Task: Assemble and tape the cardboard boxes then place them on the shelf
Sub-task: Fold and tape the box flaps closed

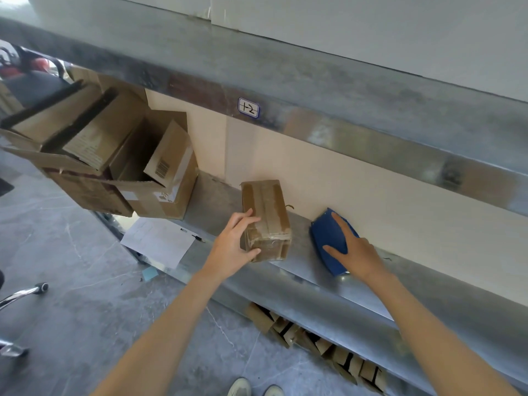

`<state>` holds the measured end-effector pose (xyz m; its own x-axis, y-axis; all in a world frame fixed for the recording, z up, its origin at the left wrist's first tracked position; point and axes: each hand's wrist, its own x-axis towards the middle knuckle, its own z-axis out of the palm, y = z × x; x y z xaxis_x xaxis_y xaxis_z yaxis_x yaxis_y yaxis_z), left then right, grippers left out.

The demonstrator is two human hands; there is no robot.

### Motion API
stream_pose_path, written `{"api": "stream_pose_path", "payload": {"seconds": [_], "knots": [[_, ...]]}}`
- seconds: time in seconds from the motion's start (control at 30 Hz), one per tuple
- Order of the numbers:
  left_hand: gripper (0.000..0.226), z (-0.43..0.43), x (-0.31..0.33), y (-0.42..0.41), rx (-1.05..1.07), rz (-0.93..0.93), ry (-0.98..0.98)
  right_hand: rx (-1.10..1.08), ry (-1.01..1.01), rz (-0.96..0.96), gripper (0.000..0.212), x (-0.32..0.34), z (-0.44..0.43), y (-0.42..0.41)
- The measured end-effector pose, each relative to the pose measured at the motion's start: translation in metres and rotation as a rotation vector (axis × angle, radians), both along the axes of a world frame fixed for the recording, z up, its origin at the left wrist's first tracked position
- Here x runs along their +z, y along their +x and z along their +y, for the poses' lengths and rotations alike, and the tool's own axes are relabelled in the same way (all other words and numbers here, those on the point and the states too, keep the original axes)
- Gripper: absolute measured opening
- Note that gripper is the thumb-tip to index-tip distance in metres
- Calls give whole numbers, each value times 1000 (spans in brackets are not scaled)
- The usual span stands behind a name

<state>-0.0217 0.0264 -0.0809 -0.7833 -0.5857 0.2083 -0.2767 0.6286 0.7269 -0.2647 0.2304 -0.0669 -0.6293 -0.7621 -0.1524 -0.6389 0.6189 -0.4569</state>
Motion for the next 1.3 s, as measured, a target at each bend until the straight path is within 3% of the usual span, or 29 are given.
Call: {"api": "stream_pose_path", "payload": {"seconds": [0.17, 0.33, 0.53, 0.93, 1.3], "knots": [[68, -3, 10, 3, -45, -44, -4, -3, -61, 171, 71, 24, -1, -1], [67, -6, 18, 4, -52, -73, -100, 276, -186, 139, 63, 42, -24, 19], [81, -7, 22, 2, -75, -126, -125, 538, -188, 131, 70, 36, -62, 52], [59, -14, 16, 6, -119, -101, -194, 488, -268, 163, 55, 18, -75, 51], [51, 5, 16, -1, 41, 9, -109, 429, -314, 160, 51, 13, -72, 60]]}}
